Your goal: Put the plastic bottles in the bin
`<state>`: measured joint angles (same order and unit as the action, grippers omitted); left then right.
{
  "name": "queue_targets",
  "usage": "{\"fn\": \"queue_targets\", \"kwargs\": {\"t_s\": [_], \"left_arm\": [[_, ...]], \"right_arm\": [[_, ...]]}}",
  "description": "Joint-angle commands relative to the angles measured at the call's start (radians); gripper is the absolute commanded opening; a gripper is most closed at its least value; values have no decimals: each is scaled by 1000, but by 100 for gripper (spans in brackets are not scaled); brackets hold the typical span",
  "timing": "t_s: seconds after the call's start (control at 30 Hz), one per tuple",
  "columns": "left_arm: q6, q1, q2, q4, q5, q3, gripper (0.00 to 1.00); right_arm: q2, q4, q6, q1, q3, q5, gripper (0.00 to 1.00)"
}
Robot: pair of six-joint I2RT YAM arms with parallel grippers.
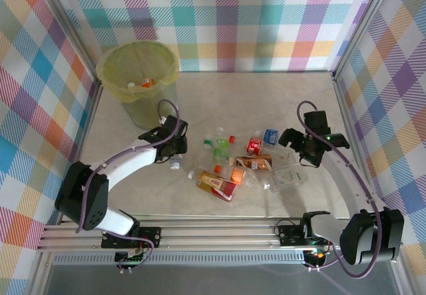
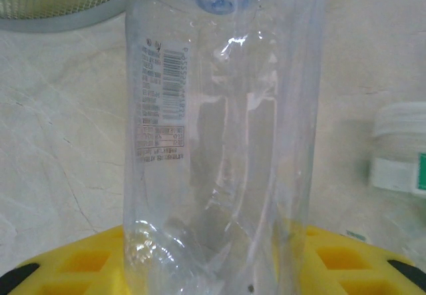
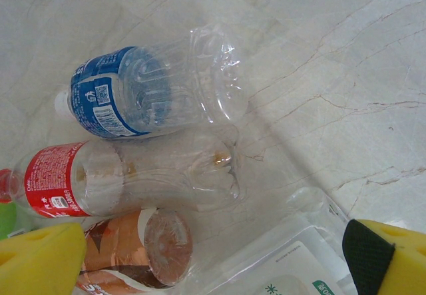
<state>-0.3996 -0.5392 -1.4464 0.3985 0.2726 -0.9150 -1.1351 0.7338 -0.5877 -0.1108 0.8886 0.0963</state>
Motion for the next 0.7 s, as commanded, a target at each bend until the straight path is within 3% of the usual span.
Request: {"fn": "queue_targets", "kwargs": {"t_s": [0.0, 0.4, 0.67], "left_arm": [[11, -34, 64, 72, 34, -44, 48], [23, -156, 185, 97, -40, -162, 49], [48, -184, 223, 46, -89, -223, 49]], "right_arm": [[5, -10, -12, 4, -5, -2, 100], [6, -7, -8, 6, 6, -6, 100], [9, -7, -9, 5, 8, -6, 100]]}}
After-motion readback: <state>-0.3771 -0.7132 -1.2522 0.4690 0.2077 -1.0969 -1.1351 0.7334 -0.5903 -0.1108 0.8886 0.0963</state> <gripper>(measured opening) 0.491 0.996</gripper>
